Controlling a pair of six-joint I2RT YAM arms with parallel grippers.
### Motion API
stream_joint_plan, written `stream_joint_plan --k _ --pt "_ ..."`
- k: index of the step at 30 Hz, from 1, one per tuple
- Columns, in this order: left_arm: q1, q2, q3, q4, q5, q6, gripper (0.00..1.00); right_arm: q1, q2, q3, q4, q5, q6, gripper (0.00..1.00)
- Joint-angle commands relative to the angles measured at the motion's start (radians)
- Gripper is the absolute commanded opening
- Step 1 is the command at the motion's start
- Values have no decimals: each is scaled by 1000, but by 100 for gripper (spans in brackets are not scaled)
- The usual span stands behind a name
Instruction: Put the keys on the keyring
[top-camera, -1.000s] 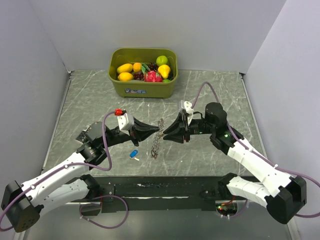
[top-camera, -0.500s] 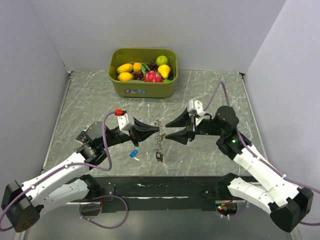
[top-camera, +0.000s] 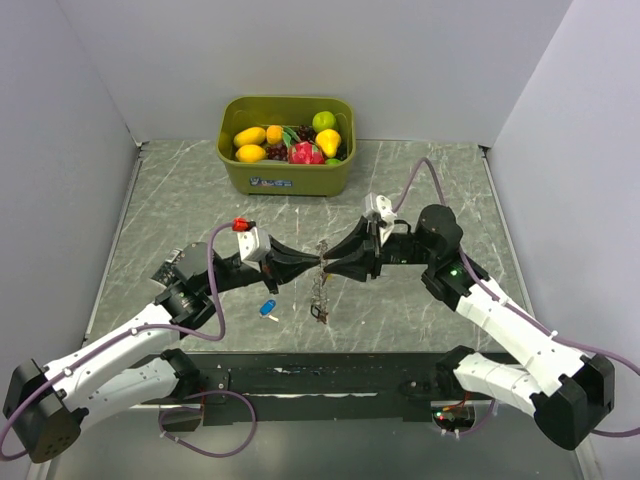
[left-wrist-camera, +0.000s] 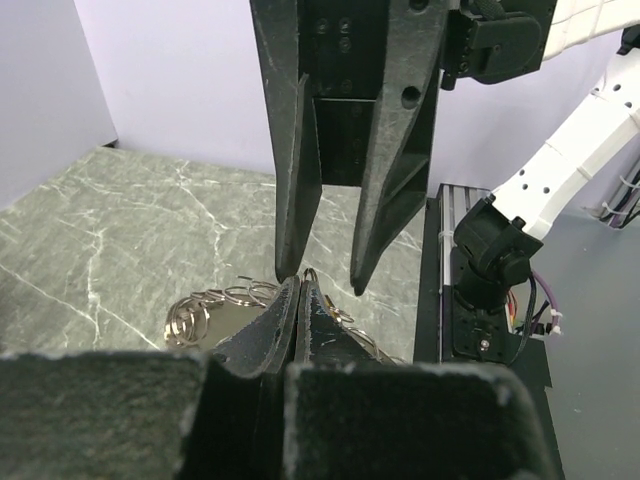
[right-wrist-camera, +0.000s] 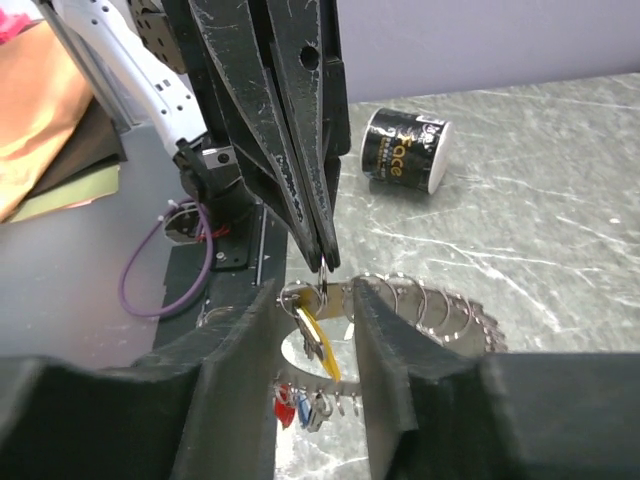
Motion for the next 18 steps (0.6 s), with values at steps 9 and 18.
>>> stream_joint_plan --k 9,18 --pt "-1 -5 48 103 29 -28 1 6 63 88 -37 -47 -18 0" --pt "-3 -33 104 -98 3 23 21 7 67 160 -235 -6 -127 0"
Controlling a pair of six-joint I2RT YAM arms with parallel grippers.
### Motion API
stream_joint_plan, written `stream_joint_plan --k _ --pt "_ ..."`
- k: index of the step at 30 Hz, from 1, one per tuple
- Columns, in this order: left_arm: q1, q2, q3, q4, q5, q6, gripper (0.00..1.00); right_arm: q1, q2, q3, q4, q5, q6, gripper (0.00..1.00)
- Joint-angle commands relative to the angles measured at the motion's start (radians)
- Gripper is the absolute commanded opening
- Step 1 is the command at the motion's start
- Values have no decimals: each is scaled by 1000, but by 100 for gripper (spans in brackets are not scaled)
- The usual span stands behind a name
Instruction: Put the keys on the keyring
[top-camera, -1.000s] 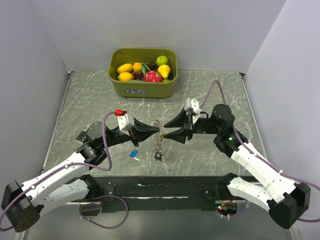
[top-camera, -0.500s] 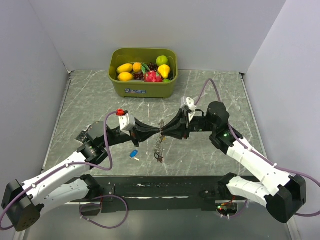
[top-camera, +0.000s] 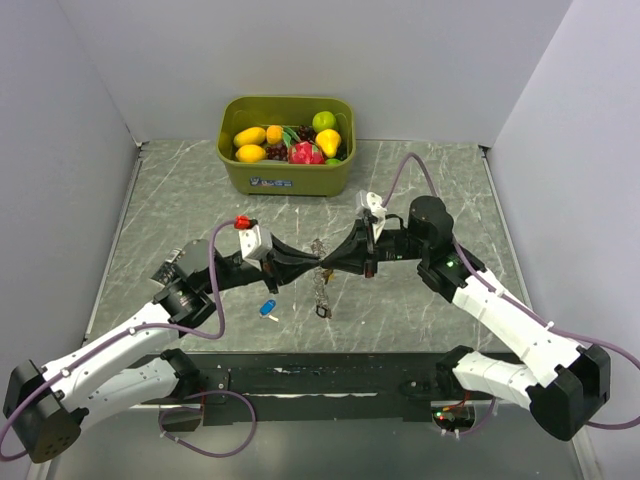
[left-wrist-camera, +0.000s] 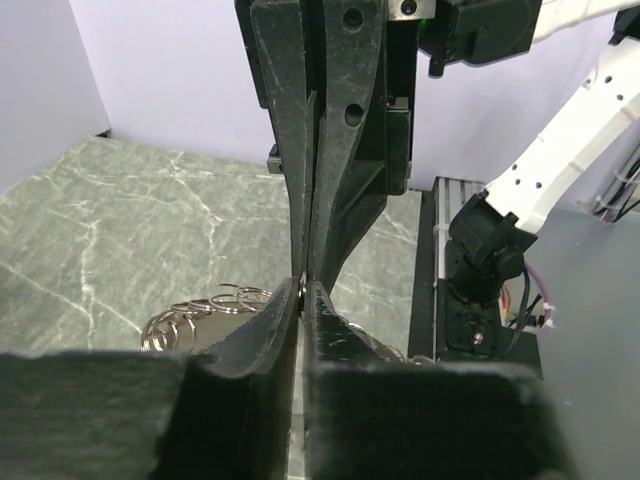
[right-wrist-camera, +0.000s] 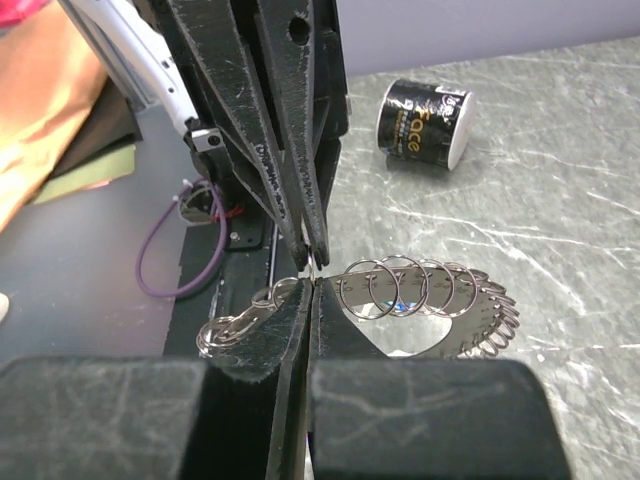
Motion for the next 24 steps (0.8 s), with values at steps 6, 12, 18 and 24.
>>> stream_joint_plan --k 6,12,18,24 --pt "-3 -32 162 -259 -9 66 62 7 44 156 -263 24 -165 0" --pt "-3 17 282 -531 65 193 75 17 72 179 -375 16 -246 0" --pt "-3 115 411 -764 169 308 74 44 107 216 -481 28 -328 0" --pt "-1 187 474 -856 266 368 63 70 138 233 -513 51 -351 0"
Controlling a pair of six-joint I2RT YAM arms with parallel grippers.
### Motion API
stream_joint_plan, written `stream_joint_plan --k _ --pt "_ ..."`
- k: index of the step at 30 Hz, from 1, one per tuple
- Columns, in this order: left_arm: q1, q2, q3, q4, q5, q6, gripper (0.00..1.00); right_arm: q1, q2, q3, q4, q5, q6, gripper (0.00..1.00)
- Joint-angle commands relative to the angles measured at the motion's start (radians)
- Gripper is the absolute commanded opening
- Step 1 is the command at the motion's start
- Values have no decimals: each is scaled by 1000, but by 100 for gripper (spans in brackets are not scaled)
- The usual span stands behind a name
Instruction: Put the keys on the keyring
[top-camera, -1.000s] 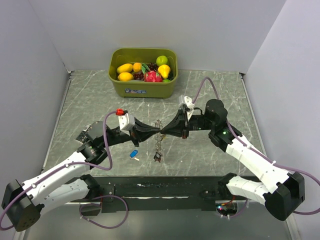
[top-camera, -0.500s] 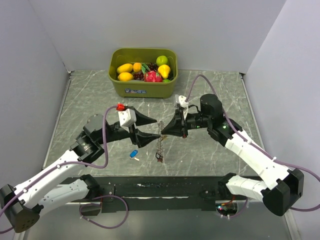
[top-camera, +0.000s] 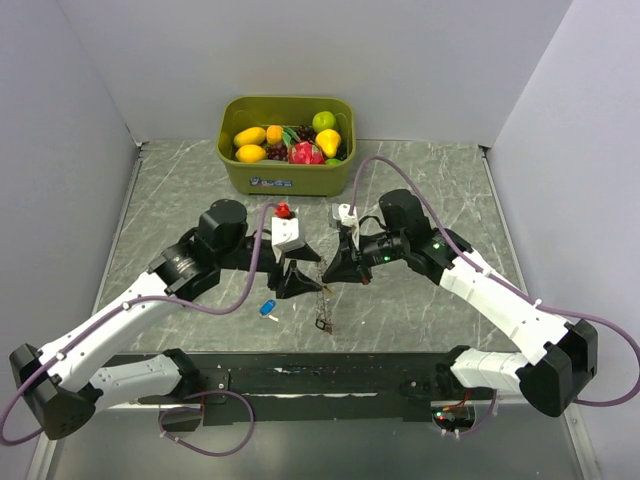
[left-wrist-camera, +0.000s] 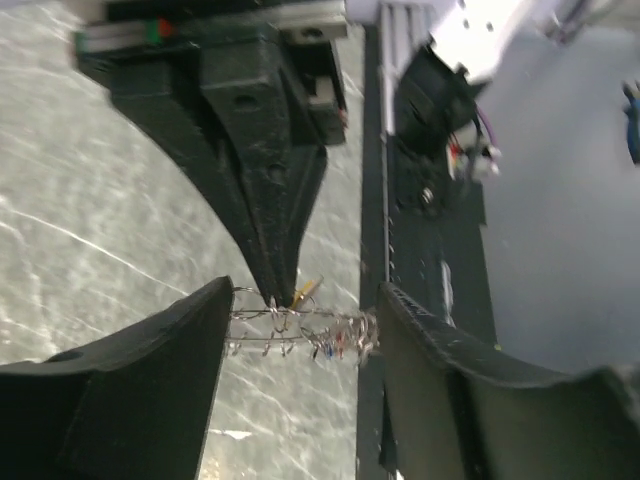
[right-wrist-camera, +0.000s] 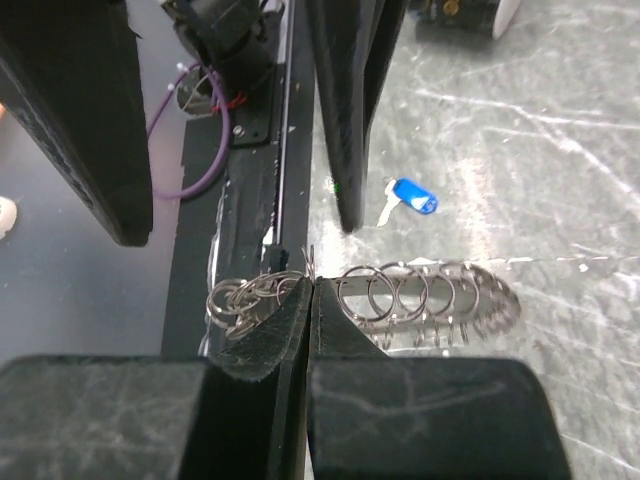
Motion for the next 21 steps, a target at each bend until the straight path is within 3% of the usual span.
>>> stream_joint_plan --k 1,10,21 --pt "-3 43 71 -113 110 84 62 19 -2 62 -9 7 -36 0" --pt "-3 123 105 -154 69 90 46 21 -14 45 25 14 -17 0" --pt "-3 149 115 -171 8 87 39 21 -20 34 44 14 -9 0"
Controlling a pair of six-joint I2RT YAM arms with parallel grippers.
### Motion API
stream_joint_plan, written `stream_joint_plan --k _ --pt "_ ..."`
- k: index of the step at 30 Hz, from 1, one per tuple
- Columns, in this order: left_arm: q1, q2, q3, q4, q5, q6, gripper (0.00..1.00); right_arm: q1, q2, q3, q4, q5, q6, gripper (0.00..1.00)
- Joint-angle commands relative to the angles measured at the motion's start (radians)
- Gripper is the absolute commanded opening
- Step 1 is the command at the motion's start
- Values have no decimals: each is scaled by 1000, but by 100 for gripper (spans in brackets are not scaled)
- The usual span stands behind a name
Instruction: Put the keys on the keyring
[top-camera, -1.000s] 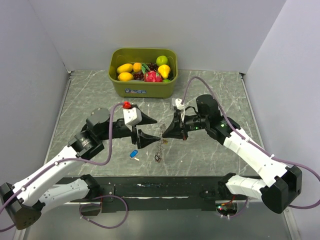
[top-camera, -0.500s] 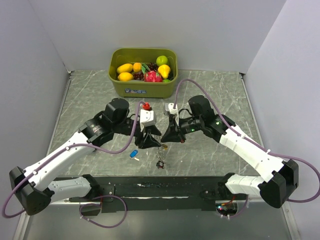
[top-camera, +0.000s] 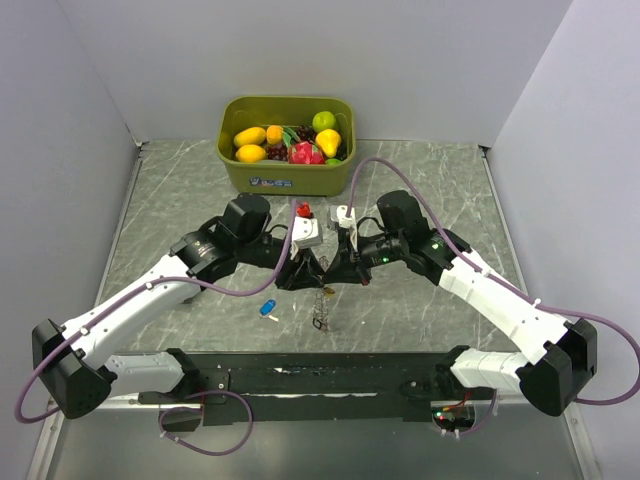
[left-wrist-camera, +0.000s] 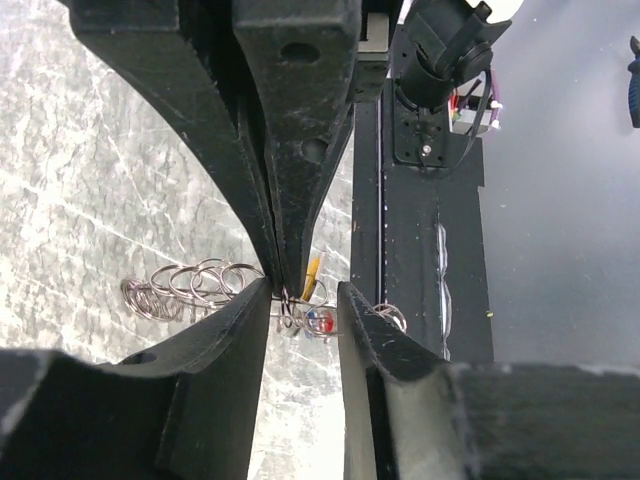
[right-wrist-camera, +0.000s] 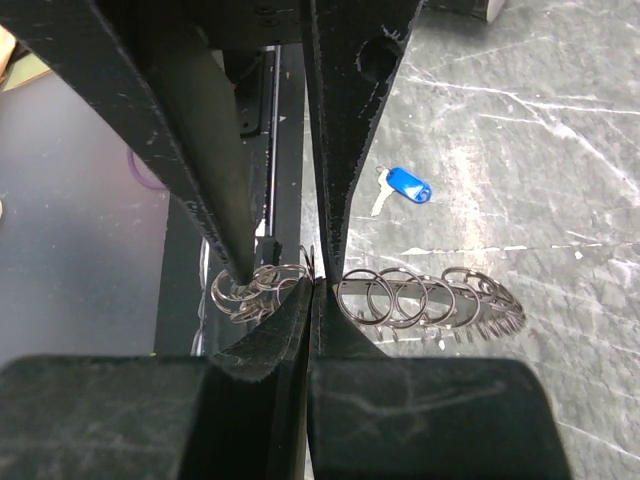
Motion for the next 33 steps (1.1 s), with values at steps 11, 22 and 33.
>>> stream_joint_plan --k 11,22,33 --pt "-1 4 54 -33 -53 33 27 7 -35 20 80 -27 11 0" --pt "-1 52 85 -53 -26 37 1 7 -58 7 100 -10 29 0" --pt "-1 -123 -141 379 -209 -188 1 -6 -169 -123 285 160 158 49"
